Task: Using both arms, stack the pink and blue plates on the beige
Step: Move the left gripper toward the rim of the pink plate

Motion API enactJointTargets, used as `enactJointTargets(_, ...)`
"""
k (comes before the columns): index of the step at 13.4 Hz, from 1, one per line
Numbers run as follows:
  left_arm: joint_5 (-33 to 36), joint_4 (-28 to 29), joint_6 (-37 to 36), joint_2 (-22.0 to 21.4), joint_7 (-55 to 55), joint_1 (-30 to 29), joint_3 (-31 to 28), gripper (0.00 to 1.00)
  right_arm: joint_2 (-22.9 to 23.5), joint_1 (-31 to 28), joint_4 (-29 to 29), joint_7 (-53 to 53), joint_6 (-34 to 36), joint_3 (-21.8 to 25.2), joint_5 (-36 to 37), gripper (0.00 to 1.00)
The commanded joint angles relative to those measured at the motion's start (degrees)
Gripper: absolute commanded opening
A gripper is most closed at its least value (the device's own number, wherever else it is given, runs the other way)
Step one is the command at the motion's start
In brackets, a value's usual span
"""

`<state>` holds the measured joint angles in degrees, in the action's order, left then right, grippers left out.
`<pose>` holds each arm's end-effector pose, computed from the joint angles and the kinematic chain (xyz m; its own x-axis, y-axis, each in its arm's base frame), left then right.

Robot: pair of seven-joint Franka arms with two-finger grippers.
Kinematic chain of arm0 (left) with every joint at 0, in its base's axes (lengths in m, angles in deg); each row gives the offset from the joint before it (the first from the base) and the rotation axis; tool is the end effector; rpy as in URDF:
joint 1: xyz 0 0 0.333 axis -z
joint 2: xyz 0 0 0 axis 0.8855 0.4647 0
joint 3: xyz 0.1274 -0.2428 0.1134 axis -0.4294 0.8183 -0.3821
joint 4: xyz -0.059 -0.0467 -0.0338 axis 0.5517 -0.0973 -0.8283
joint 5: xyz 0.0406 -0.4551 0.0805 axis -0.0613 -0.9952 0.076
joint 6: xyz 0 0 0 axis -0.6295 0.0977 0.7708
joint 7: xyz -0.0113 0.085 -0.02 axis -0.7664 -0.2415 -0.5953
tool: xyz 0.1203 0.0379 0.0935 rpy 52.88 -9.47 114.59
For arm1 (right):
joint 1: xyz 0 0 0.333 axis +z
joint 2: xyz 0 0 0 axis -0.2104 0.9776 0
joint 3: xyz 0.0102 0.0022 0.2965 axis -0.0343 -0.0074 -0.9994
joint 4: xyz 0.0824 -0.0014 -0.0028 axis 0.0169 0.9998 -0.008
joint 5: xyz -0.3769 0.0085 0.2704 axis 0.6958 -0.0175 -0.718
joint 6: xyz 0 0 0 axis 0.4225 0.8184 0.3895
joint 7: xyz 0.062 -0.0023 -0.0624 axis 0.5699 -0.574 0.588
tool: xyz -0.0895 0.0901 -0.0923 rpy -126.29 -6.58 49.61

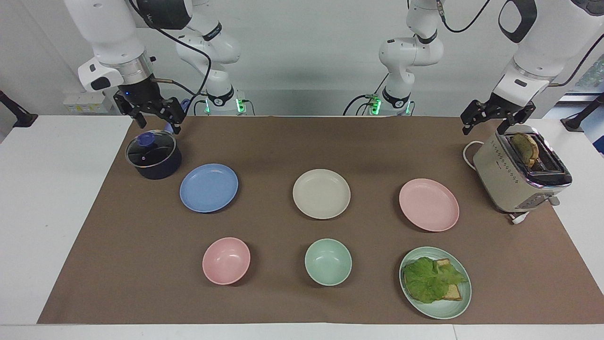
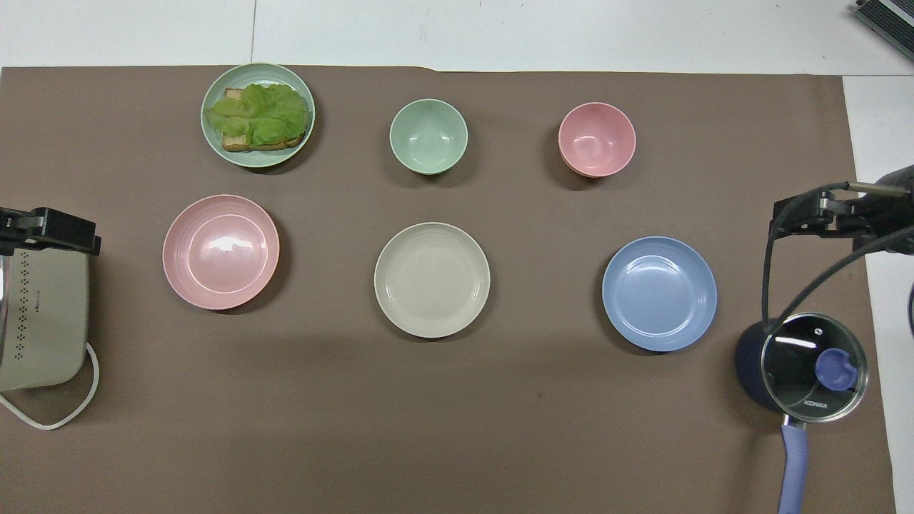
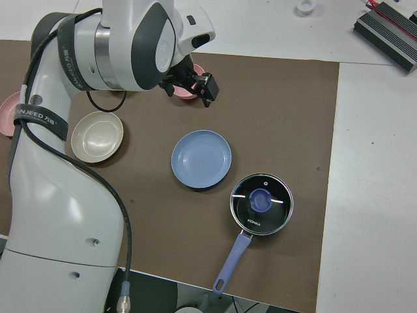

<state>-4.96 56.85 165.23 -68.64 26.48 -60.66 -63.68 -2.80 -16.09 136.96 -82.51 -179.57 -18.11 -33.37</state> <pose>0.6177 -0.0163 0.5466 0.9978 -0.0590 -0.0301 -0.0593 -0.9982 -0.0094 0.6240 0.0080 0.5560 0.9778 -0.2094 0.0115 -0.2096 -0.9775 0.0222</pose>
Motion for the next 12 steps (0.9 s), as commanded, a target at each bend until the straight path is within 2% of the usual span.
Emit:
enactJointTargets(1,0.9,0.9,-0.3,-1.3,1.2,-0.1,0.1,1.0,-0.7,-0.4,0.9,0.3,-0.4,-0.4,-0.5,1.0)
enactJointTargets(4,0.8,1.4,-0.3,-1.4,1.1,-0.3,0.1,1.0,-0.6,-0.4,0.8,0.3,-0.4,-0.4,-0.5,1.0)
enactJointTargets(5,0.8,3.2,0.8,-1.3,1.1,-0.4,0.1,1.0,-0.6,-0.4,0.8,0.2,-0.4,-0.4,-0.5,1.0)
enactJointTargets(7,0.8,11.8,9.0,-1.9,1.2,-0.5,-0.3,1.0,-0.5,-0.4,0.8,0.1,-0.5,-0.4,-0.7,1.0)
enactJointTargets(9,0.8,18.0,15.9,-1.6,1.3,-1.9,-0.4,1.0,-0.7,-0.4,0.9,0.6,-0.7,-0.4,-2.2,1.0)
enactJointTargets(12,0.7,22.5,23.2,1.4,1.3,-2.4,-0.4,1.0,-1.1,-0.7,1.8,3.2,-1.4,-0.4,-2.3,1.0)
